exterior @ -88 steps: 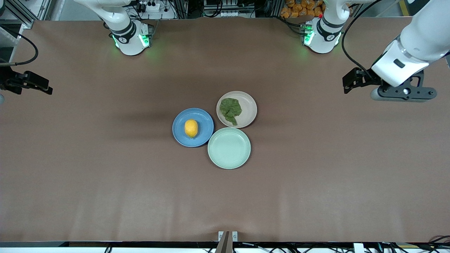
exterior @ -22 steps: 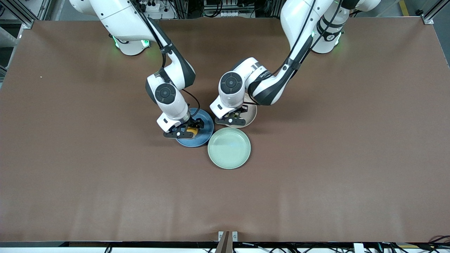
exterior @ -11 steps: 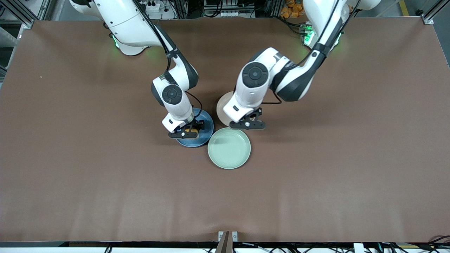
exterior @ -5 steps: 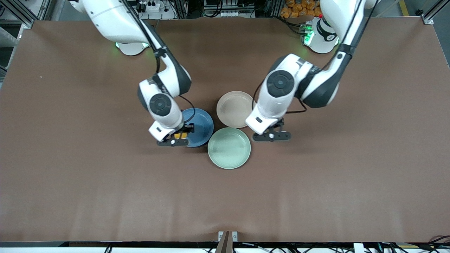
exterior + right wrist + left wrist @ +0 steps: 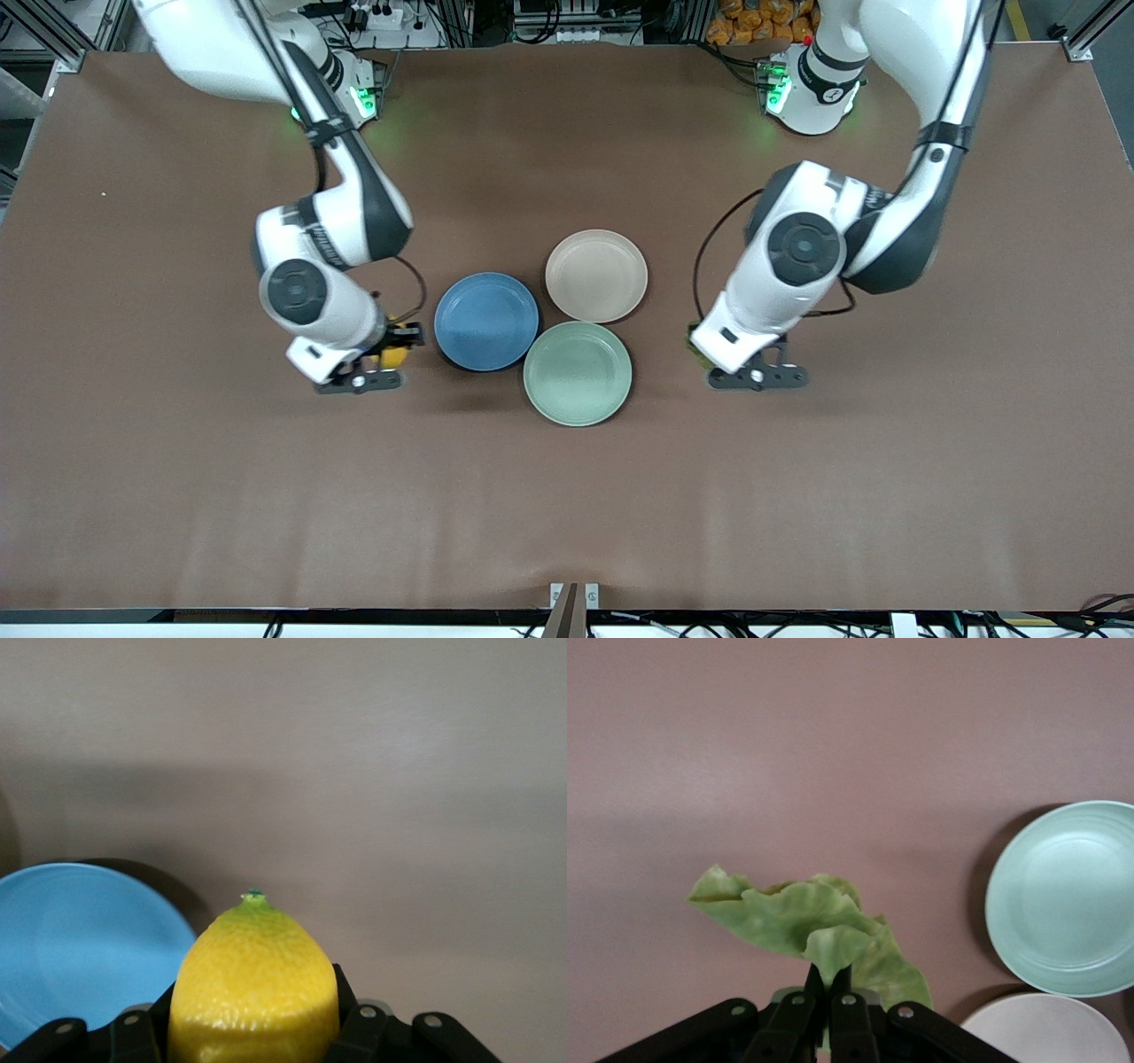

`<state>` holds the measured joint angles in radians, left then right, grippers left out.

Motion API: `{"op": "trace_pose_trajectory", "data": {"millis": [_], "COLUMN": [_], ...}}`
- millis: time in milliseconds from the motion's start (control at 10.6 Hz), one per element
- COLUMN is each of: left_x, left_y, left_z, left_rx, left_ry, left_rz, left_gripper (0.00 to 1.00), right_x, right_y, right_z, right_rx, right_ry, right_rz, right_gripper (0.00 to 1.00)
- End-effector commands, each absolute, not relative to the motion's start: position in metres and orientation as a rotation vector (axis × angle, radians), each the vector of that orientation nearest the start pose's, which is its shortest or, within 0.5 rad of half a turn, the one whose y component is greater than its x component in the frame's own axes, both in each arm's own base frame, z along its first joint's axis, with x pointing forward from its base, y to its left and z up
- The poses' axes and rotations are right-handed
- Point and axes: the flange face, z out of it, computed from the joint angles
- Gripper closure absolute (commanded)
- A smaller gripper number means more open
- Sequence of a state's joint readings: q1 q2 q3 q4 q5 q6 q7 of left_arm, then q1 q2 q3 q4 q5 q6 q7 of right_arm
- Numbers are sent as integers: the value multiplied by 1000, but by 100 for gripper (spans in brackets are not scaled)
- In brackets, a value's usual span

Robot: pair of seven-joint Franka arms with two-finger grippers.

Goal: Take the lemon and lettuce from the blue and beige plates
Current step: 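Lift the lettuce and lemon off the plates, carrying them apart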

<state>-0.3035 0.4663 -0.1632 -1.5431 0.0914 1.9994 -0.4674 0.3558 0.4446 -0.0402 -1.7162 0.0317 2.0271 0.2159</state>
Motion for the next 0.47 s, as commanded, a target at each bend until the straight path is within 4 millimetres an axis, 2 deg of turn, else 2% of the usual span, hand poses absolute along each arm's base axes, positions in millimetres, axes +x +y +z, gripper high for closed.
{"op": "trace_pose_trajectory", "data": {"millis": [0,378], "left_x": [634,657], "left_y": [-246,-174], "left_z": [401,405], "left_rx": [-3113,-3106], "left_ry": [104,233], "left_rz": [-16,-14], "left_gripper": [100,100], "right_x": [619,623], "right_y": [161,96], "right_z": [351,378], "right_rx": [-3138,-3128], "right_ry": [-181,-118], "right_rz": [216,251], "right_gripper": [67,65]}}
